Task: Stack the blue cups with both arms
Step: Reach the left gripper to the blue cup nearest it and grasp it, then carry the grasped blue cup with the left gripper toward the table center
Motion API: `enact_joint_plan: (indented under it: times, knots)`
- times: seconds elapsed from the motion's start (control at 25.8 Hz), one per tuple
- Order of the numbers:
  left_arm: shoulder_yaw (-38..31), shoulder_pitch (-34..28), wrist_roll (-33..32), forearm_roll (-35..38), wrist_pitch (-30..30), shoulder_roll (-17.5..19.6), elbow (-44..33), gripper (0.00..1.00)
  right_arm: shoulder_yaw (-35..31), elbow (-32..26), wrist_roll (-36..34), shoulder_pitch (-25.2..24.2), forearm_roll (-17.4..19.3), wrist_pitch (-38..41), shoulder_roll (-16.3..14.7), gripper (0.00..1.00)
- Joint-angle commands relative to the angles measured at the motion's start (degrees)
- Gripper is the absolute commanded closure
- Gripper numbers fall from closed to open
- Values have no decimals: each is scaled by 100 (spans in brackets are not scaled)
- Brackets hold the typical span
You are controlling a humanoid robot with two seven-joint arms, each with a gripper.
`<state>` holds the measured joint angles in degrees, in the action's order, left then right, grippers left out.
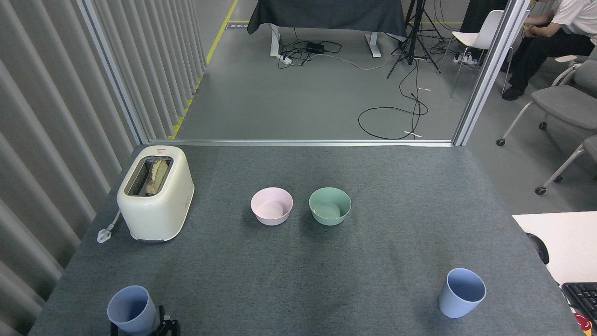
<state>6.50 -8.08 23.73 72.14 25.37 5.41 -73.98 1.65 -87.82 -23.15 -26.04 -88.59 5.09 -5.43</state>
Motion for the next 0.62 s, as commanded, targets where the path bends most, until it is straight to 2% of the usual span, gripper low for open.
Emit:
enact_joint_plan:
  times: [0.0, 0.23, 0.31, 0.46, 0.58]
  knots:
    - [-96, 79, -9, -51, -32, 13, 94, 1, 10, 2, -14, -6, 0, -8, -2, 0]
    - [-105, 167, -9, -473, -76, 30, 85, 1, 10, 2, -14, -6, 0, -8, -2, 0]
    - [-105, 167, -9, -473, -94, 30, 85, 5, 10, 2, -14, -15, -9, -8, -2, 0]
    - [-96, 158, 0, -473, -278, 57, 94, 40, 10, 2, -14, -15, 0, -8, -2, 0]
    - [-79, 131, 0, -455, -340, 57, 32, 44, 37, 2, -14, -15, -9, -17, -2, 0]
